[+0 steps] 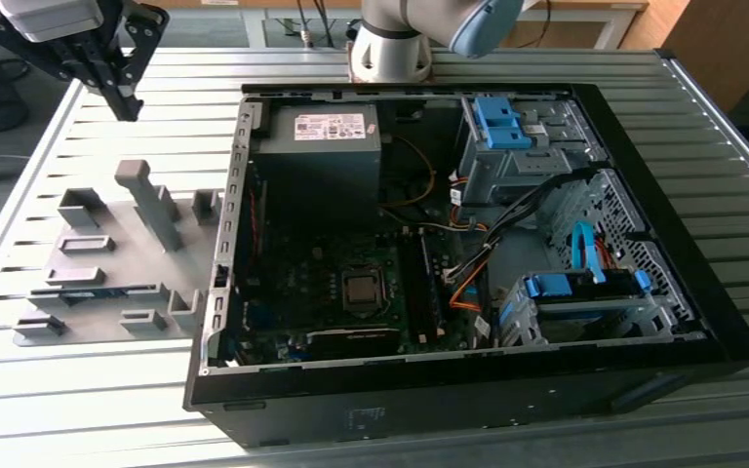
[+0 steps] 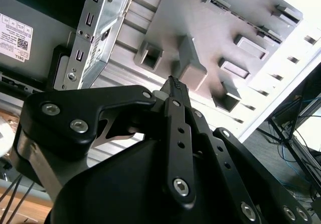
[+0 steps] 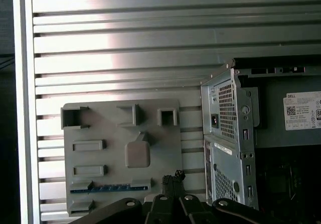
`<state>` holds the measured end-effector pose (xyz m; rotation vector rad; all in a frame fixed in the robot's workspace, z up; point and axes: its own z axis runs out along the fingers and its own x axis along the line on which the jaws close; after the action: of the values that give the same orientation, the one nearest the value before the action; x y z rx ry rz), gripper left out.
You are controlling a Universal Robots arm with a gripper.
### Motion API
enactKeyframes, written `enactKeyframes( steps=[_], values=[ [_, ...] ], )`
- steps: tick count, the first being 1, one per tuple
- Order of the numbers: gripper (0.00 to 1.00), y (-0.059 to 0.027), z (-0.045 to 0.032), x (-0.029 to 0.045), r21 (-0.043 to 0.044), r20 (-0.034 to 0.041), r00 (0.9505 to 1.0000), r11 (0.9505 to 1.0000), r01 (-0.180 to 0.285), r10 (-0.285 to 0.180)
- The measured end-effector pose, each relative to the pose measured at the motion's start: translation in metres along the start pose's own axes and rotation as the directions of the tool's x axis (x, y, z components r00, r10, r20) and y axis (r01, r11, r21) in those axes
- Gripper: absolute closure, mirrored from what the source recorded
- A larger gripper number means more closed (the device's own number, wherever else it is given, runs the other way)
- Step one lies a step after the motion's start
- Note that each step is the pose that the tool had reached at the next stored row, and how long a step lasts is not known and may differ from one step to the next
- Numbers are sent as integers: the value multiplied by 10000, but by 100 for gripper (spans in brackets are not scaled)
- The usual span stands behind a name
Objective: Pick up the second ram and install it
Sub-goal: 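Reach for the second ram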
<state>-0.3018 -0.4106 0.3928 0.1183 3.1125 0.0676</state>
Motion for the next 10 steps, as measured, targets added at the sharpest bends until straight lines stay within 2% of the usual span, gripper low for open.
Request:
enactKeyframes(
  steps=[10],
  values=[
    [90,-24,-3,65,0,0,10000,10000,2,-2]
  ],
)
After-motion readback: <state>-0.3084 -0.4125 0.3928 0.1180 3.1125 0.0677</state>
